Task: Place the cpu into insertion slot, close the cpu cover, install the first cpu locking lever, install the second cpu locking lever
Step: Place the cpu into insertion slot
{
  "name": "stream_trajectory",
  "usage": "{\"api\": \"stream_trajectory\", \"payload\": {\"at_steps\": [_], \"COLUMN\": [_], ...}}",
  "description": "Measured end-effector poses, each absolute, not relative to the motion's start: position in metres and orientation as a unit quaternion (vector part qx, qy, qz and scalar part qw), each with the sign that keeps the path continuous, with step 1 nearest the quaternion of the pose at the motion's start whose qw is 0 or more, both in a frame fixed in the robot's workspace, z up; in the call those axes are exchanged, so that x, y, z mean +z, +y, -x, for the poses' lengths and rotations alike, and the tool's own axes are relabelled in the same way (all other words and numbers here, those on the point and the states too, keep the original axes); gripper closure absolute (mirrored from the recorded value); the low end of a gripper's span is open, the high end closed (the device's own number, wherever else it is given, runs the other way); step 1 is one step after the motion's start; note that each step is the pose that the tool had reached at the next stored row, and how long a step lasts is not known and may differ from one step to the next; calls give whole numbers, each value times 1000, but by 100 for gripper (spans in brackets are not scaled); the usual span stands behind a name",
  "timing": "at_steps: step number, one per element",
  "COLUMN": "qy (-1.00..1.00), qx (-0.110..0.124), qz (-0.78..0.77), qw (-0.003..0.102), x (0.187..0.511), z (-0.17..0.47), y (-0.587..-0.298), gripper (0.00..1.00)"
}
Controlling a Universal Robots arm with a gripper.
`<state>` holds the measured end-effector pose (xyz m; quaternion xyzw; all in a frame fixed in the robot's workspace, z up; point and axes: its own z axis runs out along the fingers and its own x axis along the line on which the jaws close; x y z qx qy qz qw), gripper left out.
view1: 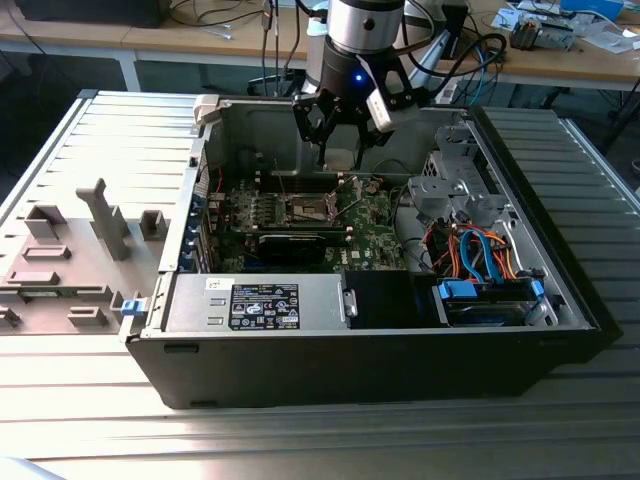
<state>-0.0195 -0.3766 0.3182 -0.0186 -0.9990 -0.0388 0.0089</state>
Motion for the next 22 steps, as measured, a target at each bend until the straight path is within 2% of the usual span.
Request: {"api": "stream_trajectory", "payload": {"at_steps": [22], "qy": [-999], "qx": [-39], "qz": [37], "qw": [8], "x": [318], "z": [20], "y": [-377], "gripper": [46]}}
